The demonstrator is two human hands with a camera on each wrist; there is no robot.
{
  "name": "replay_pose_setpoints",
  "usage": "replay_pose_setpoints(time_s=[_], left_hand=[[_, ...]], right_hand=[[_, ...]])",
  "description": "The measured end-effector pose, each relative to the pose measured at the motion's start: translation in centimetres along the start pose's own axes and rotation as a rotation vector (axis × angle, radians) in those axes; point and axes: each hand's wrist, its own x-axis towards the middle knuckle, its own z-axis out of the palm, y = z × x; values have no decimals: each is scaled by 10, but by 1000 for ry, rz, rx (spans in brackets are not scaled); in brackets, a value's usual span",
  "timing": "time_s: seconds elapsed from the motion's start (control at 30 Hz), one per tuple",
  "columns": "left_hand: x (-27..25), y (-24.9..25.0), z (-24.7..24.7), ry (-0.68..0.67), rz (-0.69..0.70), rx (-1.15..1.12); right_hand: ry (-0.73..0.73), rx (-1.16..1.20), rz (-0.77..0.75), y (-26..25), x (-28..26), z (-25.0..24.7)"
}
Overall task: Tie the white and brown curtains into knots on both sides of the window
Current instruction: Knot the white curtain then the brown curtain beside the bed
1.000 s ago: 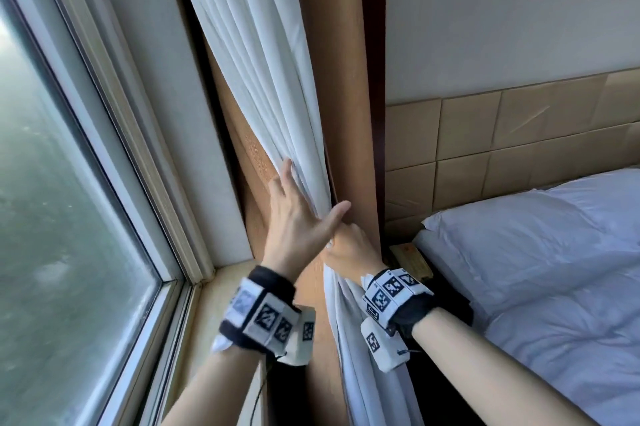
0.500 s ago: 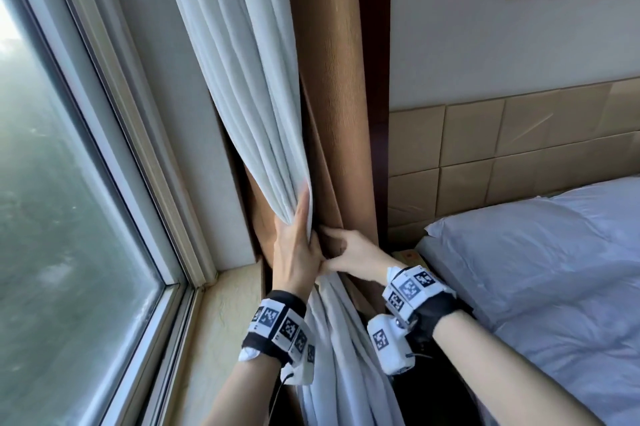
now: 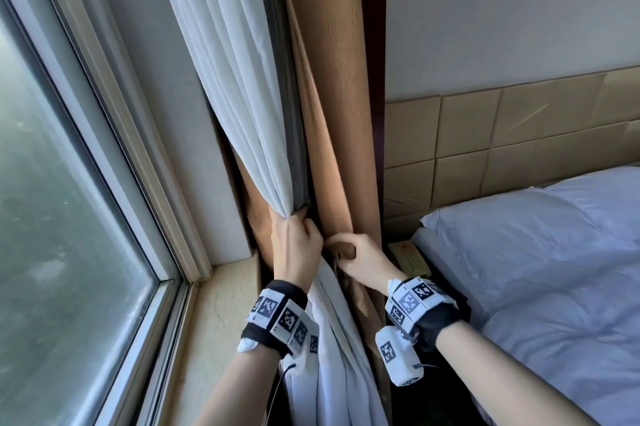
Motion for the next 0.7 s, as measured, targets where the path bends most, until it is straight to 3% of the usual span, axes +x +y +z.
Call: replay_pose_setpoints(time_s=[0.13,0.33,0.47,0.63,0.7], left_hand=[[1,7,11,-56,-94,-110],[10,6,25,-89,-160,48],[16,14,28,-115,-204,18],[25,22,18,-104,-246,-45],[25,21,17,-88,-245,-57]], right_hand=[[-42,-52,45,-7,-3,-7],[-296,-415,14,-26,-3,-28],[-335,-317,5,-28,-6,-42],[-559,-7,27,-39,-8,-42],[-461,-57,8,-26,-8,-32]])
